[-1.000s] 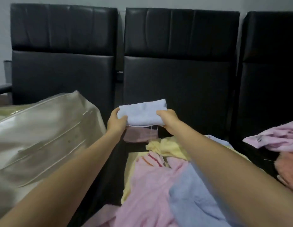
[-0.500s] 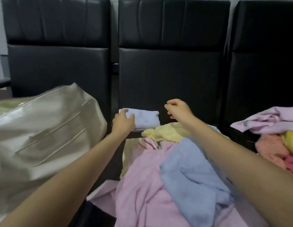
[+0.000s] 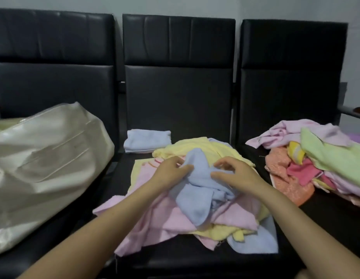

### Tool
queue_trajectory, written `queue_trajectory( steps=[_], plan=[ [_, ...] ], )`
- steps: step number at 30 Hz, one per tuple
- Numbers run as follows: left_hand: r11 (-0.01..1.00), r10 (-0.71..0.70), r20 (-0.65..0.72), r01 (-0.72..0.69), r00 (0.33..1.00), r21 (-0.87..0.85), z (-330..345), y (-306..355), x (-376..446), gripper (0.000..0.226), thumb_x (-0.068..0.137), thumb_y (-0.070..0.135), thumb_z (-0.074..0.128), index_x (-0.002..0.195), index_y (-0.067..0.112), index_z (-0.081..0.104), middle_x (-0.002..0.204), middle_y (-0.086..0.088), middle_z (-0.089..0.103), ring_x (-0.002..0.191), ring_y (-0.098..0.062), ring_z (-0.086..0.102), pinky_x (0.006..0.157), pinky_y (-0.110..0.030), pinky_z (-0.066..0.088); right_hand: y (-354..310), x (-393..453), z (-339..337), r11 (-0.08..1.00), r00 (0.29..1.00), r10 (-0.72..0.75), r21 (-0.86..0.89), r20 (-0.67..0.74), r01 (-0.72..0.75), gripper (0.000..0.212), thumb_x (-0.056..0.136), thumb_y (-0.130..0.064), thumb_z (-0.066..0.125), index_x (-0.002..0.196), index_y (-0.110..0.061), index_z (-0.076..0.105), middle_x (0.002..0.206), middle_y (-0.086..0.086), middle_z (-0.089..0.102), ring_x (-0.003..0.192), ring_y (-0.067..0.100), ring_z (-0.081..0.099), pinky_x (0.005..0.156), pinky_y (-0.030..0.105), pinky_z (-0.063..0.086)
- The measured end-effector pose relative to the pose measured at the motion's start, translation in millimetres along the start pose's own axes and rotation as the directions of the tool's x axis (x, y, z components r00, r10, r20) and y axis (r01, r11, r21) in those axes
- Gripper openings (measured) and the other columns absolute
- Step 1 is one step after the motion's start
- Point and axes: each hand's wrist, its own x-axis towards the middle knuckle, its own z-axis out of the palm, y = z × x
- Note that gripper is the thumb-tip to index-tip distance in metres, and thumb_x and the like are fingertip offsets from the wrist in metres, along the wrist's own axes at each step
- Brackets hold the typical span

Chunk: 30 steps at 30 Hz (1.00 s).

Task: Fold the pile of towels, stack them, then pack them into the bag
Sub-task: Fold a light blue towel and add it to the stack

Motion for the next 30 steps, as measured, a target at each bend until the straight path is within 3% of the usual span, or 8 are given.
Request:
queue_trajectory(
  steps=[5,8,10,14,20,24,27,30],
  plan=[
    [0.936,-0.035,-0.004,0.031,0.999,-0.350,-12,1,-9,0.032,0.095,0.033,0.055,0.066,0.019,0.053,0.070,0.004,0.054,0.069,-0.011,0.048,0.066,-0.024,0.039,-11,-8,9,0.965,0.985,-0.167,-0.196,0.045,0.172,0.023,0.084,-0.024,0.068,0.074,-0.005,0.059,0.075,0.013,0.059,0.067,0.013,0.047,0.062,0.032,0.036],
    [0.765,-0.157,-0.050,0.089,0.986,-0.637,-34,5,-11,0.021,0.089,0.036,0.053,0.086,0.019,0.064,0.095,-0.001,0.066,0.093,-0.020,0.060,0.090,-0.039,0.049,-19,-7,2,0.983,0.971,-0.178,0.023,-0.162,0.184,0.019,0.090,-0.015,0.063,0.076,-0.003,0.059,0.070,0.009,0.053,0.064,0.010,0.043,0.060,0.025,0.037],
    [0.601,-0.192,-0.027,0.096,0.981,-0.794,-49,6,-12,0.023,0.091,0.027,0.051,0.098,0.014,0.067,0.099,-0.006,0.071,0.092,-0.019,0.068,0.087,-0.034,0.053,-20,-4,-11,0.948,0.934,-0.032,0.286,-0.357,0.142,0.017,0.093,-0.016,0.061,0.085,0.000,0.062,0.074,0.006,0.053,0.066,0.010,0.045,0.058,0.020,0.038],
    [0.519,-0.302,0.149,0.293,0.942,-0.803,-53,-10,-17,0.024,0.092,0.014,0.045,0.071,0.014,0.056,0.068,-0.003,0.059,0.056,-0.013,0.059,0.051,-0.021,0.045,-8,4,-22,0.793,0.933,0.253,0.607,-0.256,-0.048,0.019,0.090,-0.020,0.063,0.089,-0.001,0.065,0.077,0.009,0.059,0.071,0.018,0.053,0.063,0.027,0.042],
    [0.479,-0.278,0.446,0.525,0.851,-0.703,-45,-13,-27,0.032,0.092,0.042,0.058,0.097,0.014,0.073,0.103,-0.010,0.072,0.091,-0.024,0.070,0.082,-0.035,0.051,-12,4,-16,0.767,0.955,0.274,0.625,-0.110,-0.148,0.015,0.094,-0.016,0.058,0.098,-0.003,0.064,0.079,0.009,0.060,0.070,0.017,0.055,0.058,0.025,0.044],
    [0.591,-0.232,0.221,0.318,0.947,-0.741,-50,20,-38,0.031,0.097,0.045,0.051,0.091,0.016,0.061,0.085,-0.003,0.068,0.071,-0.016,0.067,0.067,-0.030,0.056,-38,-5,-26,0.645,0.968,0.249,0.751,-0.029,-0.144,0.020,0.098,-0.016,0.053,0.086,-0.005,0.065,0.083,0.009,0.067,0.073,0.015,0.065,0.065,0.025,0.052],
    [0.425,-0.198,0.091,0.169,0.976,-0.889,-70,33,-36,0.043,0.088,0.046,0.065,0.107,0.008,0.062,0.095,-0.011,0.073,0.086,-0.020,0.070,0.073,-0.034,0.058,-63,-22,-40,0.465,0.989,0.146,0.882,0.006,-0.074,0.050,0.102,-0.014,0.043,0.061,-0.008,0.071,0.057,0.003,0.066,0.051,0.007,0.065,0.049,0.016,0.051],
    [0.323,-0.121,0.101,0.135,0.988,-0.937,-83,43,-48,0.049,0.088,0.040,0.066,0.125,0.009,0.061,0.115,-0.014,0.070,0.103,-0.025,0.069,0.082,-0.037,0.057,-83,-40,-55,0.370,0.995,0.093,0.929,-0.030,-0.007,0.033,0.102,-0.018,0.044,0.075,-0.009,0.062,0.052,-0.001,0.063,0.047,0.009,0.063,0.046,0.018,0.051]
  ],
)
